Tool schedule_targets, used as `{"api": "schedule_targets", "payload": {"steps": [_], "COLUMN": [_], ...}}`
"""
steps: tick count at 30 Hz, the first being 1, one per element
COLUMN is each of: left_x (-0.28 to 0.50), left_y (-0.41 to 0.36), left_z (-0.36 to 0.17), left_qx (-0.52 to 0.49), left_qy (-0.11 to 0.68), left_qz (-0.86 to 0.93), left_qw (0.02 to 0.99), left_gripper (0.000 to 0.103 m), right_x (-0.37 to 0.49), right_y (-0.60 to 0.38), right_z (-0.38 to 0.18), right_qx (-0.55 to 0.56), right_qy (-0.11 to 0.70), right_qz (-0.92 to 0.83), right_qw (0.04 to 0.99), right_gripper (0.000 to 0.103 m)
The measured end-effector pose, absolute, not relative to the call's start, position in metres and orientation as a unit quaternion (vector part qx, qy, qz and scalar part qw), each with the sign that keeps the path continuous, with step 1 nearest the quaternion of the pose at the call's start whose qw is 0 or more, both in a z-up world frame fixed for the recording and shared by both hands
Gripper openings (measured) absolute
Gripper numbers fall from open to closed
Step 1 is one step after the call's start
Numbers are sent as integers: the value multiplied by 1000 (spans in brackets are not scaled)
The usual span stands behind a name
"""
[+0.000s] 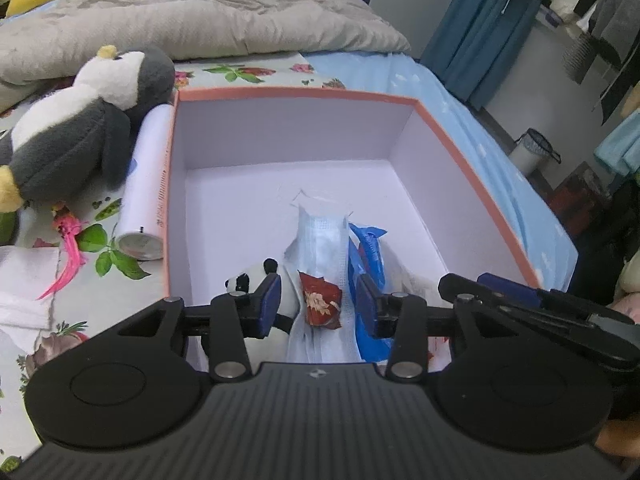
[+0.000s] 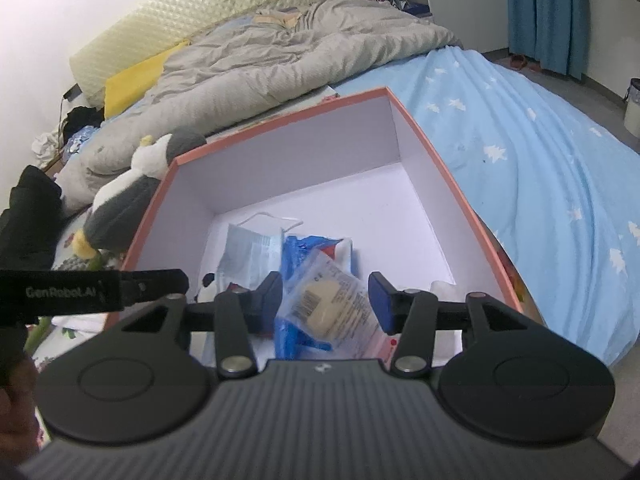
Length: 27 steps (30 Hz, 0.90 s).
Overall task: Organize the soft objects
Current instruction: 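Lift both tools up and back from the pink box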
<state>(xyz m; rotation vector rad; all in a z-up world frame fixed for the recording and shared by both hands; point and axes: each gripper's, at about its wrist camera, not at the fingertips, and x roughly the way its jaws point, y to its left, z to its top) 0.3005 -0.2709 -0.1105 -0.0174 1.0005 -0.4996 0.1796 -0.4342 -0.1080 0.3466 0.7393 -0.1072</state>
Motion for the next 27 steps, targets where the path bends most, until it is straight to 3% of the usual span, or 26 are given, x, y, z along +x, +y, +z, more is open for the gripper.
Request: {"api": "schedule_targets", "payload": {"steps": [27], "left_x": [166], "left_y": [-189], "left_z": [-21], "left_qx": [-45], "left_qy": [389], "left_qz": [-246], "left_qw": [887], "left_gripper": [47], "right_x": [60], "right_y": [-363], "right_z": [-31], "right_qx": [141], "right_qy": [278], "right_qz": [-14], "right_qw": [950], "right_gripper": [51]}}
